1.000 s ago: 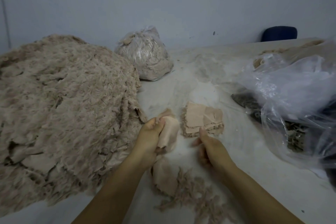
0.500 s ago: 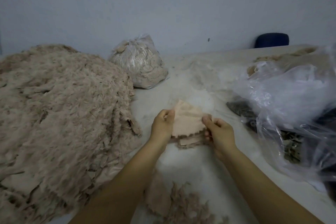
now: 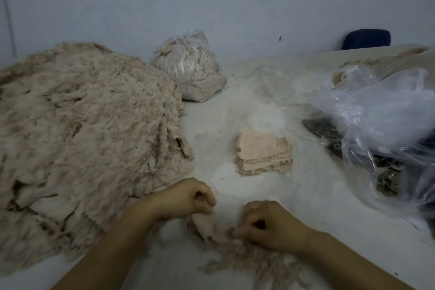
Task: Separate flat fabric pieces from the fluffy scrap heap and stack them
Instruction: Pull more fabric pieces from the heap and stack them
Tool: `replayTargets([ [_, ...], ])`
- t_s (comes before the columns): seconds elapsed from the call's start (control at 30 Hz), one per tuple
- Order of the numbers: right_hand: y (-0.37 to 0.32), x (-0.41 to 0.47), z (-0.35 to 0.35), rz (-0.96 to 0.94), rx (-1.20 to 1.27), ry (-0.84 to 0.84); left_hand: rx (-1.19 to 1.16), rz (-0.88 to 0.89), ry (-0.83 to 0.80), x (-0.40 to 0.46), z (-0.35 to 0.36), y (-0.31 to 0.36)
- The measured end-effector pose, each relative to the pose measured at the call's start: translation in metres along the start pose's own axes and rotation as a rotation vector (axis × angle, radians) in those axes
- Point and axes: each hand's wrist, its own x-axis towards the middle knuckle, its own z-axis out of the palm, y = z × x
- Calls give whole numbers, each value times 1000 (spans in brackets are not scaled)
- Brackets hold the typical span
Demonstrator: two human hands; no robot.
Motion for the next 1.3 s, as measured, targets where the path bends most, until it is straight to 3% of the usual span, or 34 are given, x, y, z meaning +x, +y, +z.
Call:
replayTargets([
  [0.13,-19,6,-9,184,177,108,-302,69,184,-8,7,16],
  [0.23,-33,17,1,309,539,101,-431,135,272,-10,19,33],
  [0.33,-36,24,8,349,722,262,-545,176,400,-11,24,39],
  [0.43,-36,30,5,354,871,455,-641,105,389,-13,22,31],
  [0.5,-36,33,1,330,911,560,-745,46,395,-15,21,27],
  [0.7,-30,37,1,295,841,758,-952,-69,613,-6,26,26],
  [0.77,-31,37,1,275,801,666,-992,-46,594,-4,31,36],
  [0.87,-38,40,-4,233,746,504,-783,59,480,-2,29,46],
  [0.97,-44,45,-11,278,794,615,-718,91,341,0,29,51],
  [1.03,-42,43,-11,329,860,565,-777,41,466,4,34,53],
  [1.1,-39,36,-1,340,838,406,-963,-32,550,9,39,53],
  [1.2,-30,30,15,303,785,433,-1144,-65,387,8,36,50],
  [1.27,-28,31,18,253,698,480,-1124,-35,225,4,35,51],
  [1.3,-27,31,17,243,643,485,-1111,-59,230,4,35,52],
])
